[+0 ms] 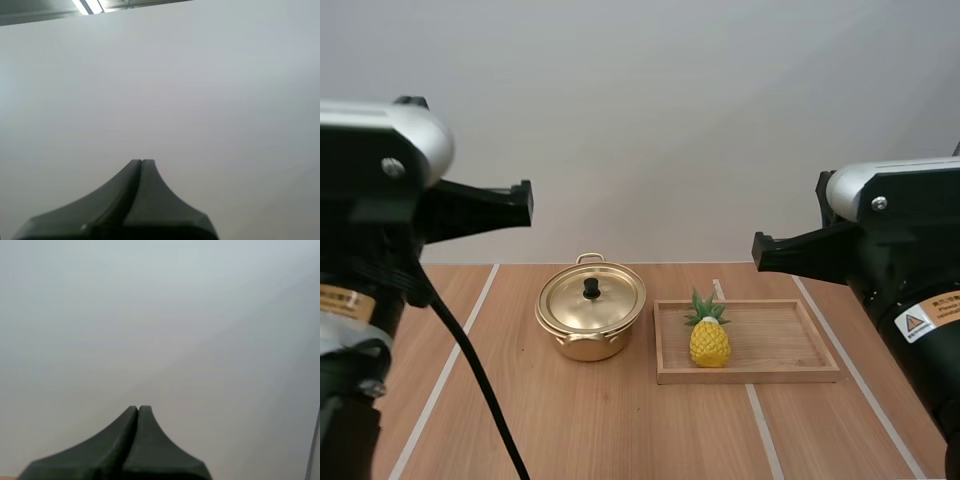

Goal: Open the pot, put the pineapple inside, and close it

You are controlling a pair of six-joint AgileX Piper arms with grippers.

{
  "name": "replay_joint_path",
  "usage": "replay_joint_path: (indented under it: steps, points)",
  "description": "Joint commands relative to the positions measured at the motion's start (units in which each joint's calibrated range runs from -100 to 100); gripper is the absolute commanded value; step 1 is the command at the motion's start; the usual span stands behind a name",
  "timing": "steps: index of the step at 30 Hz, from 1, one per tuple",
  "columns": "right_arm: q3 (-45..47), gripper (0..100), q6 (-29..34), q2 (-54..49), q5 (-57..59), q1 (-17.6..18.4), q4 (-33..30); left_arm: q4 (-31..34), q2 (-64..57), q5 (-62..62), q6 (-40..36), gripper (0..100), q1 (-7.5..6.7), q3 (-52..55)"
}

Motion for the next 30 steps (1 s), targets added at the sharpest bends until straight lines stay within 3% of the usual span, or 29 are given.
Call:
replay_joint_path:
  steps: [1, 7, 12, 21, 30]
  points:
    - [-3.1, 0, 0.0, -0.1, -0.5, -0.1, -0.9, -0.8, 3.2, 3.2, 0.2, 0, -0.10, -5.9]
    - [-13.2, 0, 0.0, 6.9, 7.7, -0.1, -0.9, -0.8, 11.3, 8.6, 0.3, 0, -0.10, -17.7]
    - [-24.5, 0, 0.0, 16.2, 16.6, -0.1, -0.9, -0.8, 20.5, 21.0, 0.4, 0, -0.10, -27.8]
    - [-42.0, 0, 0.0, 31.7, 21.0, -0.5, -1.4, -11.0, 35.6, 35.1, 12.5, 0, -0.10, -43.8]
    - [-50.7, 0, 0.0, 43.2, 32.7, -3.2, 1.3, -13.0, 48.9, 53.6, 14.5, 0, -0.10, -58.6]
